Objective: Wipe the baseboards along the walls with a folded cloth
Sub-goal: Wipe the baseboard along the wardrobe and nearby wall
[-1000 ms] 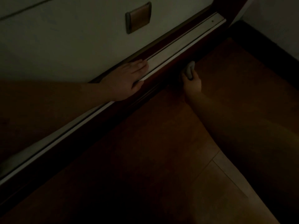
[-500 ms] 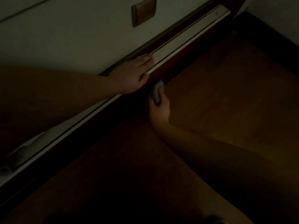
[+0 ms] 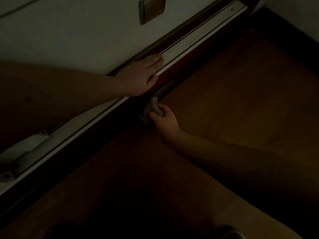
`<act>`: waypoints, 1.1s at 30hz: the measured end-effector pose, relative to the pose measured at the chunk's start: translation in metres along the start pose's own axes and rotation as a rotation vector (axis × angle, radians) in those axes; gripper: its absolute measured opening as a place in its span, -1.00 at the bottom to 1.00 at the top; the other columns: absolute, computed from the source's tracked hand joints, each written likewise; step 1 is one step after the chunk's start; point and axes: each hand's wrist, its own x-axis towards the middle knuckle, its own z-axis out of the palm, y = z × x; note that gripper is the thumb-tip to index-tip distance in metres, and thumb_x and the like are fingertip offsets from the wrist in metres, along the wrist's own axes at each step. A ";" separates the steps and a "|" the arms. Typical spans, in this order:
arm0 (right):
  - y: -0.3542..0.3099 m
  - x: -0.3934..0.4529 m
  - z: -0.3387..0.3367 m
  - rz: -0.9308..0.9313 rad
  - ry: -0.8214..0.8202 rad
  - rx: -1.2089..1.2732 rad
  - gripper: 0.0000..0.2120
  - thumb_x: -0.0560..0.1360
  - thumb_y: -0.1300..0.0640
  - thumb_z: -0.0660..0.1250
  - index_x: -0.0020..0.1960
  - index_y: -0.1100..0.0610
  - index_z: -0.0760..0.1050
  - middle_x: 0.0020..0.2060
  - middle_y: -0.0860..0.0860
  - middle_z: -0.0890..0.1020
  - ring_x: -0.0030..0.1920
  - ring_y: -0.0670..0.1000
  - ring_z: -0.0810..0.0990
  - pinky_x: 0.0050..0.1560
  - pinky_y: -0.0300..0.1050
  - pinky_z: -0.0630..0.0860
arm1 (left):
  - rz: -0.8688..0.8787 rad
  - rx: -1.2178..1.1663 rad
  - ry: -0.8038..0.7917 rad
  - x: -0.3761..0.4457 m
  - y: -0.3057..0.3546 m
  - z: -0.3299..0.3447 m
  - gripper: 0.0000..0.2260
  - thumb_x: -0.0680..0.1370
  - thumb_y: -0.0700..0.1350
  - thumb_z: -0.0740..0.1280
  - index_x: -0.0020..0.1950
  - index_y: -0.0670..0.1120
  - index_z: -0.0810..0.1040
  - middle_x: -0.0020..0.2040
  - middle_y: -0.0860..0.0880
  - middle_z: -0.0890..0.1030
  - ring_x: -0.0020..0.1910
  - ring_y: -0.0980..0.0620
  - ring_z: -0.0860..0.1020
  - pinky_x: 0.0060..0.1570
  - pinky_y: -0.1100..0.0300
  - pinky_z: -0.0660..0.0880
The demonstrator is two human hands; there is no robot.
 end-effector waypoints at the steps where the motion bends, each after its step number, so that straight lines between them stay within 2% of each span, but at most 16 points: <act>1: 0.000 0.004 -0.006 -0.019 -0.014 -0.031 -0.61 0.46 0.12 0.42 0.27 0.01 0.47 0.04 0.01 0.61 0.03 0.06 0.63 0.08 0.09 0.62 | 0.000 0.006 0.002 0.000 0.000 0.000 -0.49 0.67 -0.08 0.17 0.57 -0.25 0.17 0.57 -0.20 0.19 0.56 -0.11 0.15 0.50 0.06 0.13; 4: -0.010 0.031 -0.038 -0.070 0.085 -0.075 -0.68 0.49 0.12 0.41 0.22 0.01 0.48 -0.07 -0.11 0.57 0.01 0.03 0.62 0.00 -0.03 0.63 | -0.004 0.016 0.012 0.001 -0.002 0.002 -0.49 0.67 -0.07 0.17 0.57 -0.23 0.18 0.58 -0.19 0.19 0.56 -0.10 0.15 0.50 0.08 0.12; 8: -0.034 0.084 -0.102 -0.115 0.432 -0.013 -0.57 0.50 0.10 0.39 0.34 0.05 0.43 0.15 0.05 0.58 0.12 0.10 0.59 0.10 0.00 0.58 | 0.007 -0.020 0.025 0.000 -0.005 0.007 -0.49 0.67 -0.07 0.15 0.58 -0.23 0.16 0.58 -0.19 0.18 0.56 -0.10 0.15 0.50 0.11 0.08; 10: -0.048 0.108 -0.129 -0.144 0.513 0.039 -0.51 0.50 0.13 0.37 0.41 0.04 0.38 0.22 0.07 0.55 0.14 0.09 0.58 0.09 -0.03 0.58 | 0.012 -0.038 0.031 0.000 -0.005 0.008 -0.48 0.66 -0.04 0.12 0.58 -0.24 0.16 0.58 -0.20 0.18 0.56 -0.11 0.16 0.51 0.05 0.12; 13: -0.064 0.137 -0.156 -0.099 0.576 0.083 -0.45 0.52 0.15 0.33 0.49 0.05 0.29 0.33 0.13 0.48 0.25 0.14 0.53 0.23 0.06 0.53 | 0.010 -0.032 0.046 0.000 -0.005 0.008 -0.48 0.65 -0.04 0.10 0.56 -0.25 0.20 0.56 -0.21 0.22 0.54 -0.13 0.20 0.49 -0.03 0.21; 15: -0.073 0.152 -0.165 -0.068 0.588 0.080 -0.44 0.55 0.12 0.32 0.51 0.03 0.26 0.38 0.13 0.43 0.31 0.16 0.49 0.29 0.10 0.50 | 0.003 -0.037 0.041 0.000 -0.005 0.009 -0.48 0.65 -0.03 0.09 0.56 -0.24 0.19 0.57 -0.19 0.21 0.55 -0.11 0.19 0.50 -0.01 0.20; 17: -0.078 0.163 -0.168 -0.062 0.497 -0.021 -0.47 0.59 0.10 0.29 0.53 0.04 0.25 0.41 0.14 0.40 0.36 0.17 0.45 0.35 0.11 0.44 | 0.004 -0.056 0.036 0.000 -0.004 0.010 -0.49 0.66 -0.03 0.08 0.57 -0.24 0.18 0.57 -0.18 0.20 0.55 -0.10 0.18 0.51 0.02 0.16; 19: -0.084 0.167 -0.155 -0.081 0.471 -0.088 -0.54 0.65 0.12 0.17 0.54 0.09 0.24 0.47 0.14 0.36 0.45 0.14 0.36 0.44 0.02 0.32 | 0.010 -0.065 0.047 0.000 -0.005 0.010 -0.51 0.67 -0.07 0.11 0.56 -0.25 0.19 0.57 -0.18 0.20 0.55 -0.10 0.17 0.51 0.08 0.12; 21: -0.087 0.165 -0.142 -0.129 0.416 -0.007 -0.56 0.64 0.24 0.15 0.52 0.16 0.26 0.44 0.17 0.40 0.42 0.14 0.40 0.38 -0.07 0.39 | 0.012 -0.057 0.045 0.000 -0.006 0.010 -0.52 0.68 -0.10 0.14 0.57 -0.24 0.18 0.57 -0.18 0.19 0.56 -0.10 0.17 0.52 0.08 0.11; 22: -0.087 0.162 -0.136 -0.108 0.401 0.088 -0.55 0.62 0.28 0.16 0.50 0.17 0.26 0.41 0.19 0.43 0.38 0.17 0.44 0.34 -0.05 0.44 | 0.013 -0.053 0.042 0.000 -0.005 0.009 -0.52 0.68 -0.10 0.13 0.57 -0.24 0.18 0.58 -0.18 0.18 0.56 -0.10 0.16 0.52 0.05 0.13; 23: -0.084 0.160 -0.131 -0.096 0.409 0.059 -0.53 0.62 0.29 0.16 0.51 0.17 0.24 0.40 0.21 0.43 0.37 0.19 0.45 0.33 -0.01 0.44 | 0.012 -0.049 0.037 0.001 -0.004 0.009 -0.52 0.68 -0.09 0.11 0.57 -0.24 0.17 0.58 -0.18 0.18 0.56 -0.10 0.16 0.52 0.02 0.15; 25: -0.077 0.148 -0.120 -0.134 0.388 0.026 -0.50 0.64 0.30 0.13 0.56 0.11 0.17 0.45 0.20 0.36 0.40 0.21 0.40 0.39 0.06 0.39 | 0.013 -0.040 0.033 0.001 -0.003 0.009 -0.50 0.67 -0.05 0.07 0.57 -0.25 0.18 0.57 -0.19 0.19 0.55 -0.12 0.17 0.50 -0.02 0.18; 27: -0.063 0.134 -0.107 -0.121 0.379 0.041 -0.46 0.62 0.27 0.20 0.56 0.05 0.20 0.44 0.16 0.39 0.35 0.19 0.46 0.35 0.04 0.43 | 0.008 -0.028 0.022 0.001 -0.003 0.010 -0.49 0.67 -0.03 0.06 0.57 -0.24 0.17 0.58 -0.19 0.18 0.56 -0.11 0.17 0.49 -0.04 0.19; 29: -0.048 0.114 -0.088 -0.118 0.406 0.030 -0.48 0.58 0.21 0.27 0.52 0.01 0.28 0.38 0.12 0.47 0.17 0.09 0.57 0.13 -0.13 0.53 | 0.008 -0.018 0.018 0.002 -0.003 0.010 -0.50 0.68 -0.05 0.09 0.58 -0.24 0.16 0.58 -0.19 0.18 0.56 -0.11 0.16 0.49 -0.04 0.19; 31: -0.035 0.091 -0.060 -0.117 0.405 0.055 -0.49 0.56 0.19 0.30 0.49 0.00 0.32 0.34 0.11 0.50 0.02 0.02 0.59 -0.05 -0.18 0.55 | 0.019 -0.007 0.026 0.001 -0.003 0.009 -0.51 0.67 -0.08 0.12 0.57 -0.25 0.19 0.56 -0.21 0.21 0.55 -0.12 0.19 0.49 0.00 0.20; 33: -0.018 0.068 -0.032 -0.083 0.352 0.084 -0.47 0.53 0.18 0.32 0.47 0.02 0.31 0.34 0.13 0.46 0.11 0.09 0.58 0.09 -0.02 0.58 | 0.021 0.012 0.021 0.002 -0.001 0.006 -0.51 0.66 -0.09 0.14 0.56 -0.26 0.20 0.56 -0.22 0.22 0.54 -0.13 0.20 0.48 0.00 0.20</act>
